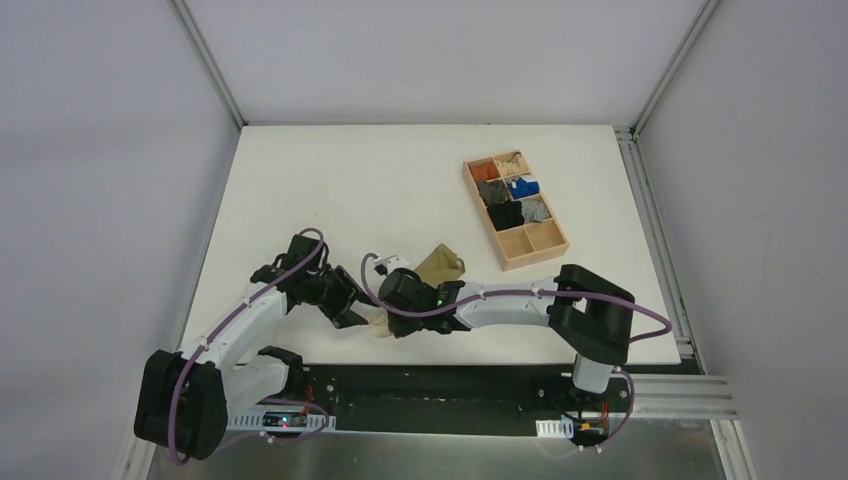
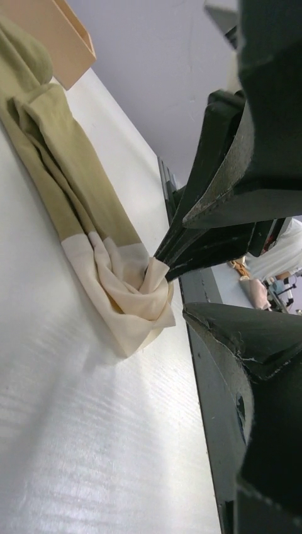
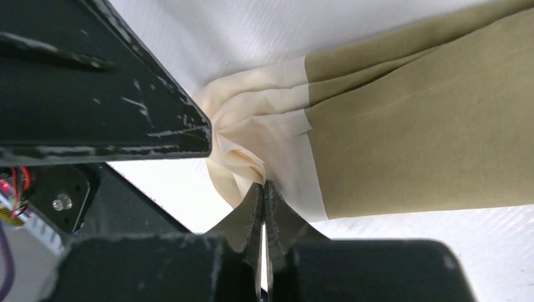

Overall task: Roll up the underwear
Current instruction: Roll the underwear to the center of the board.

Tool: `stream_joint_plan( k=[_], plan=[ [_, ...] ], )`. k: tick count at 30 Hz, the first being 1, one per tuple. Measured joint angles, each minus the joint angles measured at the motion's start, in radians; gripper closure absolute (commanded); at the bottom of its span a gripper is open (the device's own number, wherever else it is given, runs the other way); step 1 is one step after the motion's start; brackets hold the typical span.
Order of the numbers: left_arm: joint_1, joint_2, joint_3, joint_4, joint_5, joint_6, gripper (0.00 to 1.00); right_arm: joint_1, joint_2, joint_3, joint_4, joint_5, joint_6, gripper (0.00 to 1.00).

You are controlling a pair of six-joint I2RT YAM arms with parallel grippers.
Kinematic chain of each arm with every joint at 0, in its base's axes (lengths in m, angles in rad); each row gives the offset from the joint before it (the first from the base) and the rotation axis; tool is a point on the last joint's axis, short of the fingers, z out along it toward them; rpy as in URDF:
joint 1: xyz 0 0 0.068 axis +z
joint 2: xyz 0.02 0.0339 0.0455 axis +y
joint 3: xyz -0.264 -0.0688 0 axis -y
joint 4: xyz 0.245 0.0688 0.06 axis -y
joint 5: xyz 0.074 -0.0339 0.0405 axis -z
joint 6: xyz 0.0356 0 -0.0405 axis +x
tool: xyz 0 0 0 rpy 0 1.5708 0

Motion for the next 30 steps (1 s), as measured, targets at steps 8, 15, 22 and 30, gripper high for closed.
stream_joint_plan(
  k=[8, 15, 22, 30],
  plan=[
    [0.0, -0.004, 0.015, -0.023, -0.002, 0.007, 0.54, -0.019, -0.014, -0.03, 0.035, -0.102, 0.042, 0.63],
    [0.055, -0.037, 0.035, -0.118, -0.024, 0.049, 0.54, 0.051, -0.009, 0.066, -0.04, -0.051, -0.014, 0.48],
    [0.193, -0.061, 0.137, -0.241, -0.035, 0.143, 0.54, 0.126, 0.058, 0.191, -0.106, 0.081, -0.093, 0.49],
    [0.245, -0.058, 0.159, -0.317, -0.048, 0.205, 0.55, 0.164, 0.161, 0.215, -0.176, 0.195, -0.147, 0.67]
  ],
)
